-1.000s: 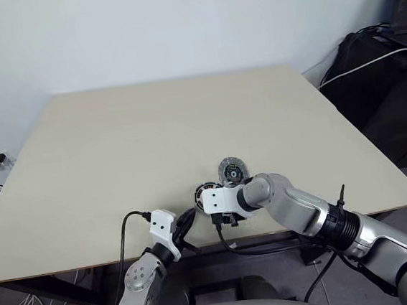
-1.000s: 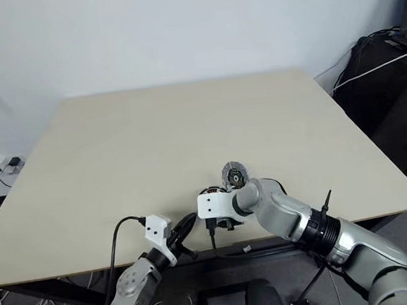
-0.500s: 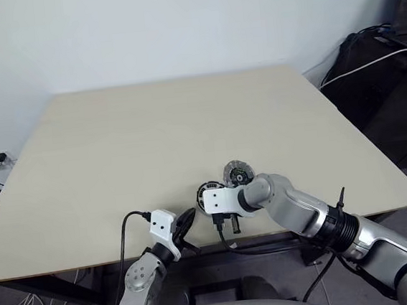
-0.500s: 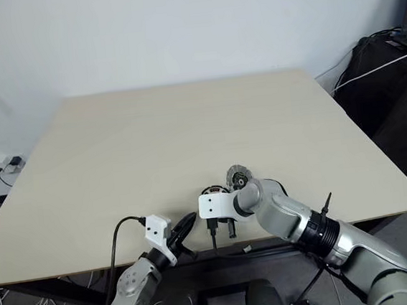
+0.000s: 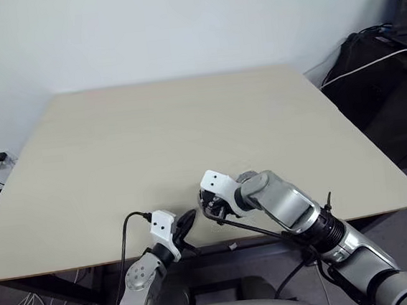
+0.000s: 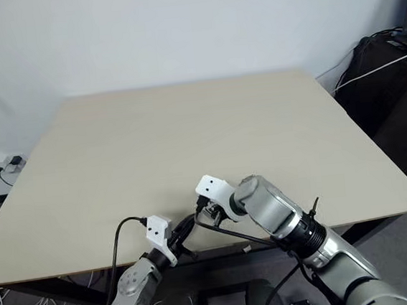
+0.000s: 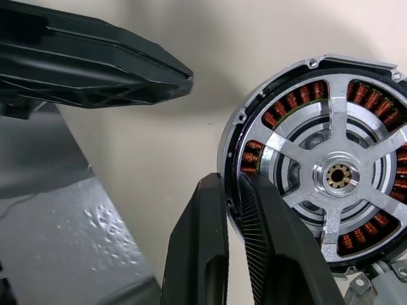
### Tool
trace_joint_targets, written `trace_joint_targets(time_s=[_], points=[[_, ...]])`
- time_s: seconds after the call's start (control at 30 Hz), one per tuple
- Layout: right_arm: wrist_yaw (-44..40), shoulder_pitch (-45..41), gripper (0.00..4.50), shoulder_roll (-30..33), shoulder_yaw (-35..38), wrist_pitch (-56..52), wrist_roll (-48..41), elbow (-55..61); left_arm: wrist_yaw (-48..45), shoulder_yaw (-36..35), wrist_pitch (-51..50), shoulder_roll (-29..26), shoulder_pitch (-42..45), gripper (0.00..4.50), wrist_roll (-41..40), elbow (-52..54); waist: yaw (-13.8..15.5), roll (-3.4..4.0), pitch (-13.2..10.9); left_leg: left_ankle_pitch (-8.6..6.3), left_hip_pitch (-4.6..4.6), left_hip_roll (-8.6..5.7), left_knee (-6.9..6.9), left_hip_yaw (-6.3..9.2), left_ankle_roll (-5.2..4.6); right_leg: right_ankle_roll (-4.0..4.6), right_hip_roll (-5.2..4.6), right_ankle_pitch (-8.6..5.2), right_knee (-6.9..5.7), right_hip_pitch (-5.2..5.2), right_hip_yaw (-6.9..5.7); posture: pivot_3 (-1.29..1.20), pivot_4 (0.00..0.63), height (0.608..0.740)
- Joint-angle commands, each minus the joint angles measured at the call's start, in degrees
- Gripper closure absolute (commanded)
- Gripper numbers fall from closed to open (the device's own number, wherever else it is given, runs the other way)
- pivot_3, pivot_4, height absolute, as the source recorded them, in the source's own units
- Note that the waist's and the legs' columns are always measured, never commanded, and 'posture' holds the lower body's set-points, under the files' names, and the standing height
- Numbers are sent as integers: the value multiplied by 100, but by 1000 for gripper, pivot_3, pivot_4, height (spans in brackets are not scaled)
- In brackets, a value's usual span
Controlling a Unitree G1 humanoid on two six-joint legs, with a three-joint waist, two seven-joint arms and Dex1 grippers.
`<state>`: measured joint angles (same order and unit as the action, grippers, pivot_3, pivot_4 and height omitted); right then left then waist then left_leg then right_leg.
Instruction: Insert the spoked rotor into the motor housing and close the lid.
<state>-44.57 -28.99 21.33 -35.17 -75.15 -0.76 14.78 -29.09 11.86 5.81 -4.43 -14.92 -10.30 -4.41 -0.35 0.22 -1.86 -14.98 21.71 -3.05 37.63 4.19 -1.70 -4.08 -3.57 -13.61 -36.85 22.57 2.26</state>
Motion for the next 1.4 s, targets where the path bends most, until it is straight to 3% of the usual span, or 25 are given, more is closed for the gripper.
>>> trace_joint_targets(time_s=[0.03,0.2,0.27,0.47,0.7,1.0,1.2,1.3,1.4], points=[[111,-147,4427,2,124,-46,-257,352,-50,-6,148,64,81,4500,-88,32,-10,0,0,0,0,0,0,0,0,0,0,0,0,0,0,0,0,740],[227,-171,4427,124,0,166,-441,319,-45,0,121,70,68,4500,-81,69,-24,0,0,0,0,0,0,0,0,0,1,0,0,-1,-1,0,0,740],[248,-180,3676,169,-40,246,-509,309,-36,1,106,73,64,4500,-80,87,-23,0,0,0,0,0,0,0,0,-1,1,0,0,-1,-2,0,0,740],[363,-113,1970,-6,178,458,-755,318,-28,5,93,74,43,4500,-78,120,-27,0,0,1,0,0,1,1,-1,-2,2,0,0,-2,-2,0,0,740],[432,-171,1970,-222,443,504,-1138,494,-29,0,79,72,28,4500,-85,148,-24,0,0,0,0,0,2,3,-1,-4,2,1,0,-3,-4,0,0,740],[1133,-243,1970,-1206,1582,888,-1522,606,-5,-2,39,68,-1,4500,-93,239,-29,1,1,0,0,1,0,7,0,-15,4,8,-1,-2,-5,0,0,740],[1755,-222,3475,-1304,2009,1382,-1323,667,8,4,-18,33,-5,4500,-84,318,-26,2,1,0,0,-5,0,7,1,-18,-1,10,0,-3,-4,0,0,740],[1844,-7,4427,-595,1741,2372,-732,758,3,7,-55,6,0,4500,-80,355,-19,2,1,0,0,-6,-2,7,0,-17,-1,9,1,-2,-4,0,0,740],[1847,242,4469,-71,1708,2909,-448,714,3,18,-86,-12,5,4500,-75,388,-20,2,1,0,0,-11,-4,6,0,-18,-5,6,3,-4,-6,0,0,740]])
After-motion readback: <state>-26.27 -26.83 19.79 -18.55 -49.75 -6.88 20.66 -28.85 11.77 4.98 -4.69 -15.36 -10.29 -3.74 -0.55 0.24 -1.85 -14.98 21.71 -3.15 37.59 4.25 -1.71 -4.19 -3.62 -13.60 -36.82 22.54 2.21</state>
